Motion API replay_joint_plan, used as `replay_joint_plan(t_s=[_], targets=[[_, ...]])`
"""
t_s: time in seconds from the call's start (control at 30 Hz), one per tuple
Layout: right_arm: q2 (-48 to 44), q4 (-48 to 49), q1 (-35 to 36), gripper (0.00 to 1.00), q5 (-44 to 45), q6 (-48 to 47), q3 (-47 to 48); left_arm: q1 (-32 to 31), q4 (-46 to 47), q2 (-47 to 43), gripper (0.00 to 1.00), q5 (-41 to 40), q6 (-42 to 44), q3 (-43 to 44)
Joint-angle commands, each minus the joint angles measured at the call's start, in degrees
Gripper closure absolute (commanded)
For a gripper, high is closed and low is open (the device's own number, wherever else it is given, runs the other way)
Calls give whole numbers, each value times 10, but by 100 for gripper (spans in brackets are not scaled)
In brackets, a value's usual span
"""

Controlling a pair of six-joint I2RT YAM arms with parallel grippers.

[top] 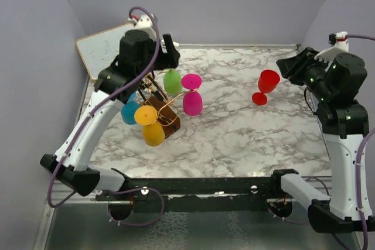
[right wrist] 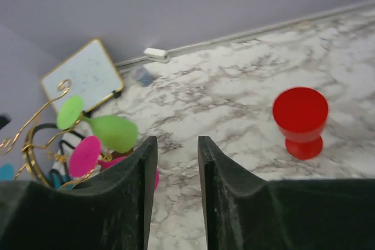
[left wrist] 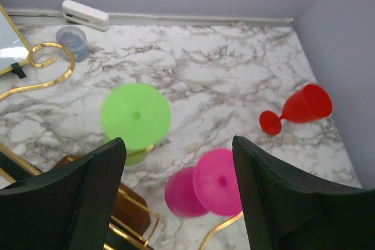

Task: Take the wine glass off the wine glass rack

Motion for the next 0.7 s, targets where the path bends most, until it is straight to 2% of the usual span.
replay_joint_plan(t_s=[0.0, 0.13, 0.23, 0.4, 0.67], targets=[[76, -15, -1, 69, -211, -54, 35, 171, 40, 87, 27, 227, -37, 77], [66, -22, -1, 67, -246, -63, 26, 306, 85, 123, 32, 396, -111, 77], [58, -25, -1, 61, -280, -74, 24, 358, 148, 109, 32, 474, -160, 20], [61, -14, -2, 53, -343, -86, 13, 364, 157, 110, 36, 527, -151, -7], [51, -13, -1, 53, -342, -91, -13, 350, 36, 135, 41, 498, -50, 49]])
